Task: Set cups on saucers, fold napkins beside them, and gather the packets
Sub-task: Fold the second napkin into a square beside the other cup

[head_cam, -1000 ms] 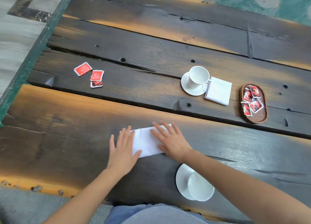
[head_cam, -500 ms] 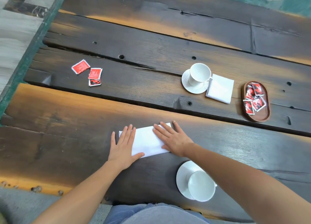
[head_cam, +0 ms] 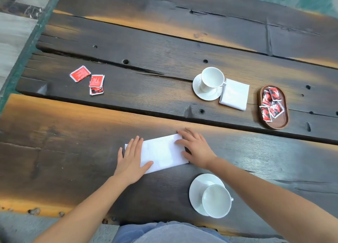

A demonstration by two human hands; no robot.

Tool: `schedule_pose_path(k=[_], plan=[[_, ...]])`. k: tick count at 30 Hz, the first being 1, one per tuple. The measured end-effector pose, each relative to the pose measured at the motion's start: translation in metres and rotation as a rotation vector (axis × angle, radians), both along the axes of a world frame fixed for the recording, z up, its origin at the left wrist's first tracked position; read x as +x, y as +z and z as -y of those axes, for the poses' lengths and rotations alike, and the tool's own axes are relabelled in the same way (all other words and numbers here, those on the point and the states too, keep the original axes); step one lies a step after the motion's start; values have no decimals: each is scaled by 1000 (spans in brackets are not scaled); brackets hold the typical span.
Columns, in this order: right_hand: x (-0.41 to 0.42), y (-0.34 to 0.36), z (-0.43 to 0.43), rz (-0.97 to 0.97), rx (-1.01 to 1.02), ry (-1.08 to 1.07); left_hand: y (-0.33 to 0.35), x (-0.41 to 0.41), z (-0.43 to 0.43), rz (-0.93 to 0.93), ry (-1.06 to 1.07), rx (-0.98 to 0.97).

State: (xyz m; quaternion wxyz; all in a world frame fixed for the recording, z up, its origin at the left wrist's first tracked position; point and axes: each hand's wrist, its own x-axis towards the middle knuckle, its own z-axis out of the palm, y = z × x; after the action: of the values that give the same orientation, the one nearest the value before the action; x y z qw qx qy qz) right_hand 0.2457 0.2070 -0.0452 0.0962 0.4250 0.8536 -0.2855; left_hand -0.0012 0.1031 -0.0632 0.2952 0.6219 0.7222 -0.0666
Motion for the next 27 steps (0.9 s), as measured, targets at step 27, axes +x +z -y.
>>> schedule_pose_path(k=[27], plan=[[-44, 15, -12, 83, -151, -86, 24, -3, 13, 236, 380, -133]])
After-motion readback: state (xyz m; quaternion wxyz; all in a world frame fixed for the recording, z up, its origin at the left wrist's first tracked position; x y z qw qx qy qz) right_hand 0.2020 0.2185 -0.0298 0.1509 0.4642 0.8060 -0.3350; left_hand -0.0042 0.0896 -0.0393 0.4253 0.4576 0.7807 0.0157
